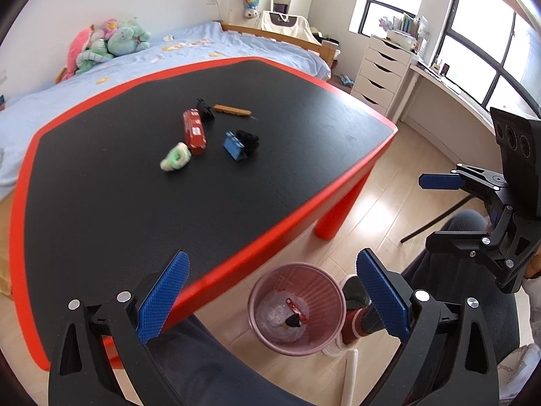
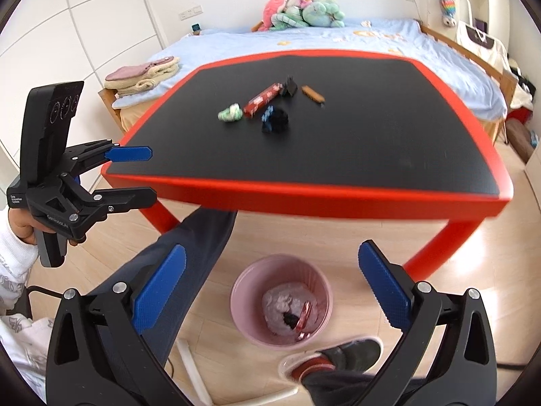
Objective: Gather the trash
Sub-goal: 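Move both open tools back over the table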
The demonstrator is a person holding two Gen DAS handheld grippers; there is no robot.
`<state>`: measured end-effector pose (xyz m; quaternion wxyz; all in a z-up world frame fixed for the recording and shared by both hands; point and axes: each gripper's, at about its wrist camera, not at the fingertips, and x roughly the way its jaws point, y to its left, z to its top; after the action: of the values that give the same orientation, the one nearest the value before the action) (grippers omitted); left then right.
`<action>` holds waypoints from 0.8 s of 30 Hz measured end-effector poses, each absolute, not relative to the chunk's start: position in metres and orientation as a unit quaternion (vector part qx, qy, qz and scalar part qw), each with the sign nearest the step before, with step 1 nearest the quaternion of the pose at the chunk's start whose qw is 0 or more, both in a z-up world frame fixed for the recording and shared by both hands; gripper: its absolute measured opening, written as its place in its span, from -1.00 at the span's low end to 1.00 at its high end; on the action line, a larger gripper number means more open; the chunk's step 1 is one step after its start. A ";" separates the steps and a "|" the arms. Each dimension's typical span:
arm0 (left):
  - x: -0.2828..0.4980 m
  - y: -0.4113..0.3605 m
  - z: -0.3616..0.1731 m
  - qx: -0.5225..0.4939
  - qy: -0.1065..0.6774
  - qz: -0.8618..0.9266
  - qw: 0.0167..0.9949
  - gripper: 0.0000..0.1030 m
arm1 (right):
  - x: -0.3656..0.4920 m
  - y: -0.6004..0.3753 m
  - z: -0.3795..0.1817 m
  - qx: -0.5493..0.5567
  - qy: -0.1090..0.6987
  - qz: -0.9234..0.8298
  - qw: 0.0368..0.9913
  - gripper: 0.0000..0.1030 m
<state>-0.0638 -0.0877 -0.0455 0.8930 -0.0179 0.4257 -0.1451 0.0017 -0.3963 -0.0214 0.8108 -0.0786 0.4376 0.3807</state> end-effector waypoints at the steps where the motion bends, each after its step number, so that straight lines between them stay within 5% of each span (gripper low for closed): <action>1: -0.060 -0.084 -0.044 -0.018 0.424 -0.141 0.894 0.85 | 0.007 -0.393 -0.018 -0.081 0.433 0.385 0.811 0.95; 24: 0.033 -0.036 -0.055 -0.006 0.437 -0.127 0.891 0.85 | 0.116 -0.298 -0.025 -0.198 0.389 0.494 0.752 0.85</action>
<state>0.0327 -0.0363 -0.0554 0.8905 -0.0064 0.4367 -0.1272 0.1159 -0.2982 -0.0255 0.7520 -0.1977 0.3893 0.4938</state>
